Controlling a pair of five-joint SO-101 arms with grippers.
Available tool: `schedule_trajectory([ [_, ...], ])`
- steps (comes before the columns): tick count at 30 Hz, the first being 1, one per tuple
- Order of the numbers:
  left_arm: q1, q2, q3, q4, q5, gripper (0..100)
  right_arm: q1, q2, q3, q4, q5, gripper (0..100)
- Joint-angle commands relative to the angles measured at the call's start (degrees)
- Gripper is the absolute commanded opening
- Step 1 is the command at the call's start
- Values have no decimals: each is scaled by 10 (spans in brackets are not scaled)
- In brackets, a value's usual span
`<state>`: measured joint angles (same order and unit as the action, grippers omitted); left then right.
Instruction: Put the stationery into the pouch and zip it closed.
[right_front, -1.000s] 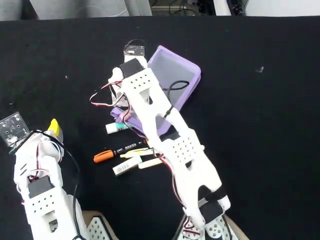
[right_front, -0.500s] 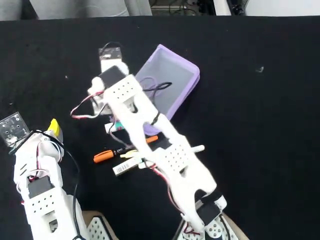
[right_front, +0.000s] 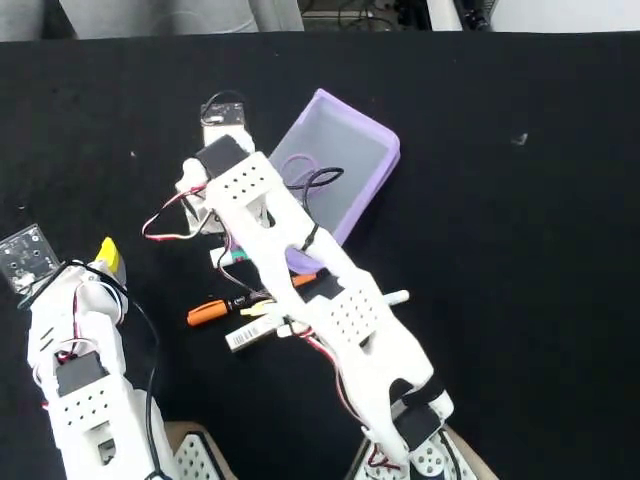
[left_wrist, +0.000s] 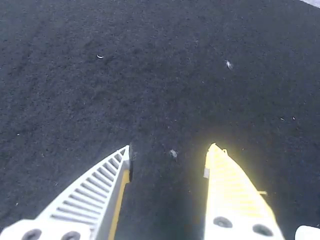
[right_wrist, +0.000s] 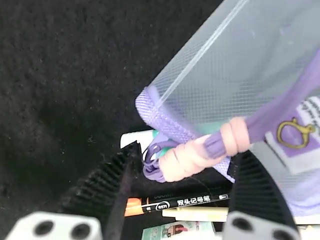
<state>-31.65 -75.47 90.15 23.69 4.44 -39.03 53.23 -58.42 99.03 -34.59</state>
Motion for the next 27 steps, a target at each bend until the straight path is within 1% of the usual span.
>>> schedule_trajectory([
  [1, 0, -5, -6, -13, 4, 245, 21, -39, 1, 7, -9, 281],
  [3, 0, -5, -6, -13, 4, 245, 24, -39, 11, 11, -8, 250],
  [7, 0, -5, -6, -13, 4, 245, 38, -39, 39, 13, -5, 140],
  [13, 0, -5, -6, -13, 4, 245, 56, -41, 56, 15, -4, 15],
  [16, 0, -5, -6, -13, 4, 245, 62, -44, 50, 18, -1, 12],
  [22, 0, -5, -6, -13, 4, 248, 65, -47, 42, 21, 93, 11],
  [27, 0, -5, -6, -13, 4, 250, 86, -102, 43, 20, 157, 11],
])
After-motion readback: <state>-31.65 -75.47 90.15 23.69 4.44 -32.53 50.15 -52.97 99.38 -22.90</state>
